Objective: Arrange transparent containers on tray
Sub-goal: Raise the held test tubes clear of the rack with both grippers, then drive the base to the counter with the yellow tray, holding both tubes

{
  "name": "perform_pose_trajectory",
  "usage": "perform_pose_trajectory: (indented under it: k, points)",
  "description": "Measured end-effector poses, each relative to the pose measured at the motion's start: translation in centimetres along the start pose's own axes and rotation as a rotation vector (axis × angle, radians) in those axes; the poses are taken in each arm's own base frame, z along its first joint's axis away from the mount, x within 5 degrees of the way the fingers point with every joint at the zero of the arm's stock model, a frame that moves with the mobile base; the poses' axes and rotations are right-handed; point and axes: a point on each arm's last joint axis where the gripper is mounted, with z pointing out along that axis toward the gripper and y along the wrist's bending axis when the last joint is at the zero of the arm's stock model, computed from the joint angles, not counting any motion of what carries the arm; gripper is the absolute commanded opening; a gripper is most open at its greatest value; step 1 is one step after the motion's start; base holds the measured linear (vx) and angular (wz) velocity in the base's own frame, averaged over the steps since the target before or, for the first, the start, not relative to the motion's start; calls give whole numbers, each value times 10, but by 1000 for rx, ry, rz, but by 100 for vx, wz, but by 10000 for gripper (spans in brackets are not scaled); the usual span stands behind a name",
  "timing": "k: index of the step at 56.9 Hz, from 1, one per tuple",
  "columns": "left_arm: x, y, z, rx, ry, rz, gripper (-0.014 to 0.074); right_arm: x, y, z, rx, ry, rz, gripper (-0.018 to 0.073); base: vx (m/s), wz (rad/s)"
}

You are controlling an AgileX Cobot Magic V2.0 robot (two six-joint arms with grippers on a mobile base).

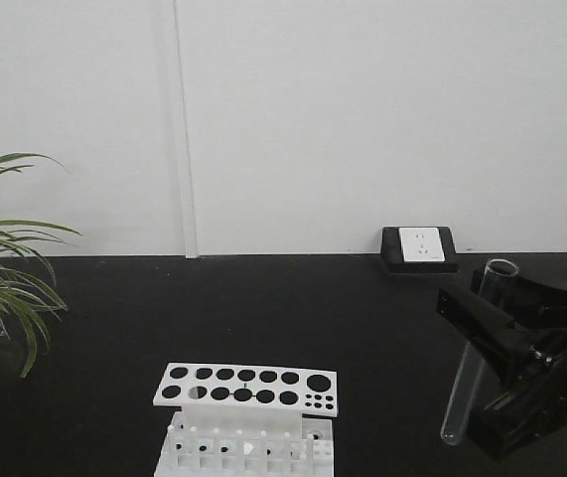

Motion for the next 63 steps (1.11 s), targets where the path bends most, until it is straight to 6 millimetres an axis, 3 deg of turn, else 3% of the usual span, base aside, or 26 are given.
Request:
perform_pose_trajectory:
  k: [63]
  points:
    - [0, 0, 0, 0, -1, -1, -6, 0, 0, 0, 1, 1, 1, -13, -9, 2]
